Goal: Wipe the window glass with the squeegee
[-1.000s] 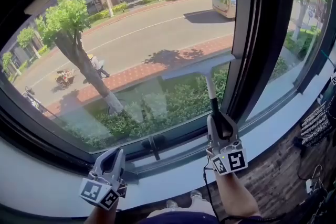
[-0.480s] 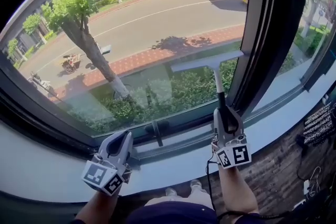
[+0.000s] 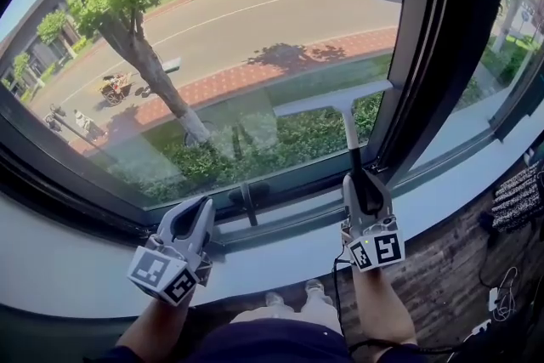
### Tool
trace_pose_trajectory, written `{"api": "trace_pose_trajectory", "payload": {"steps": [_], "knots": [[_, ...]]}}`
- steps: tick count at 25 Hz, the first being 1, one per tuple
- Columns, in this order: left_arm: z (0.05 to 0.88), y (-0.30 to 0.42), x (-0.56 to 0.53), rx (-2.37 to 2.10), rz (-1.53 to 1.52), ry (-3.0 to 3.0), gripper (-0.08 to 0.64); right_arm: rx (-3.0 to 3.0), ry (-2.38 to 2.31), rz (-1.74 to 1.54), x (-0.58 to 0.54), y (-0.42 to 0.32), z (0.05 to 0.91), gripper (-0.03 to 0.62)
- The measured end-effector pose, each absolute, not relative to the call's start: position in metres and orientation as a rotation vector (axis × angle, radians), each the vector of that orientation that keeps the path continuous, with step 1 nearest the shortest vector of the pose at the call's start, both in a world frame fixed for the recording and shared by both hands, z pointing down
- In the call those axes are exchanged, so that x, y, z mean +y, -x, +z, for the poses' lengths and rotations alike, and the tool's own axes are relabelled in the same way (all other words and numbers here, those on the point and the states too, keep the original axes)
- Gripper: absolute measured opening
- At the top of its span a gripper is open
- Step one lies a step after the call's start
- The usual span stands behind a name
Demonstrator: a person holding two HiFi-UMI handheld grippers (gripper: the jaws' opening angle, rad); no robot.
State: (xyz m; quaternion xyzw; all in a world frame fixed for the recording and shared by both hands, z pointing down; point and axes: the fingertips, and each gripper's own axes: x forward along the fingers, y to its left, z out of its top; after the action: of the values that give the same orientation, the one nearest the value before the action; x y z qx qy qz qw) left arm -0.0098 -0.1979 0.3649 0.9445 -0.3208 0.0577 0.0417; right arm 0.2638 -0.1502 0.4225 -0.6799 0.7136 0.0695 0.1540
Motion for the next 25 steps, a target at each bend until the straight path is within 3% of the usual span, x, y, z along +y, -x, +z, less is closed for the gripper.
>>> {"api": "trace_pose_trajectory", "payload": {"steps": [25], "knots": [[0.375, 0.0, -0.201, -1.015, 0.279, -2.888, 0.005, 2.126, 1.975, 0.022, -0.137, -0.257, 0.509, 0.101]]}}
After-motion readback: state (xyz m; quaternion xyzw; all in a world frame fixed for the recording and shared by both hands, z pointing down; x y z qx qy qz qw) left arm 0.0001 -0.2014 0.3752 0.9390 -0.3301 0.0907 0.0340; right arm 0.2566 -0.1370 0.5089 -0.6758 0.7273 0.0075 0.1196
